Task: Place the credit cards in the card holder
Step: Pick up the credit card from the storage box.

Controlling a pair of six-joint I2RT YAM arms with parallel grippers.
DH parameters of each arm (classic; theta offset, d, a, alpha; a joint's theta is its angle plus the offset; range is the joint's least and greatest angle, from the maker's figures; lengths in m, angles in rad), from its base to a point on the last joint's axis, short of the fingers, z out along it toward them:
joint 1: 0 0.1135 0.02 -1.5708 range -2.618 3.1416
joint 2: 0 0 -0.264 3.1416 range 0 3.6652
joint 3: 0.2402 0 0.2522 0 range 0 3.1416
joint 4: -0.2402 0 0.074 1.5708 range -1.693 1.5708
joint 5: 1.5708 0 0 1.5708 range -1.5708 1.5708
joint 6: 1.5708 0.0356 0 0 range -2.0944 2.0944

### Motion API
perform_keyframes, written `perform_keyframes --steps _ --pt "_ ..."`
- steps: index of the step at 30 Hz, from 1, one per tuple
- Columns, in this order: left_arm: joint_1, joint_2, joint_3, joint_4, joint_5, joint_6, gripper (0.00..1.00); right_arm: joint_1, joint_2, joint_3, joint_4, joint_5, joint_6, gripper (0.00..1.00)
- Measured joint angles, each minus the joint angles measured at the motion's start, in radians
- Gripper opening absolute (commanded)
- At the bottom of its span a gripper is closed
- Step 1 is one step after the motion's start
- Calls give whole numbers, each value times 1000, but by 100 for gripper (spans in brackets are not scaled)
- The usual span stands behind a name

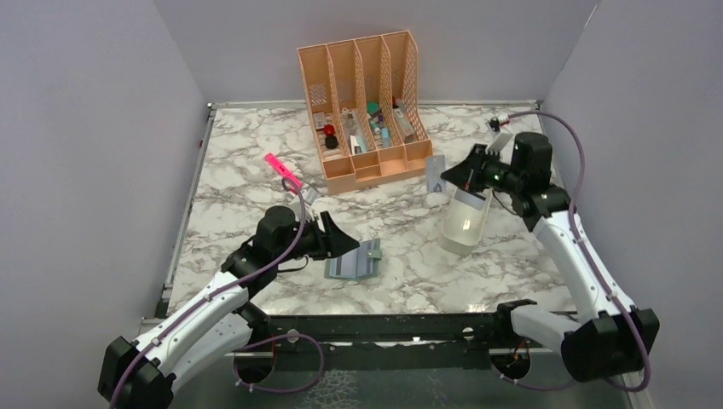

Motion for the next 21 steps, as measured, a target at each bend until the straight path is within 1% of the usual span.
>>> perform_keyframes --steps 4,6,10,12,15,17,21 --pt "0 -3 0 115 78 -77 58 6 -128 -200 212 -180 289 1" --pt "0 -8 1 165 101 -121 58 13 -147 -269 299 -245 420 1" --pt "0 -19 18 240 120 -183 56 42 -169 -393 473 -322 642 1" --pt "0 -18 41 262 122 -201 55 63 -175 -441 554 -353 734 1" --pt "0 -6 72 305 127 -230 52 105 -158 -468 641 -384 826 1" --pt "0 3 75 340 134 -254 51 158 -137 -483 723 -390 884 1" --pt "0 27 74 368 141 -293 50 307 -73 -537 930 -392 997 1"
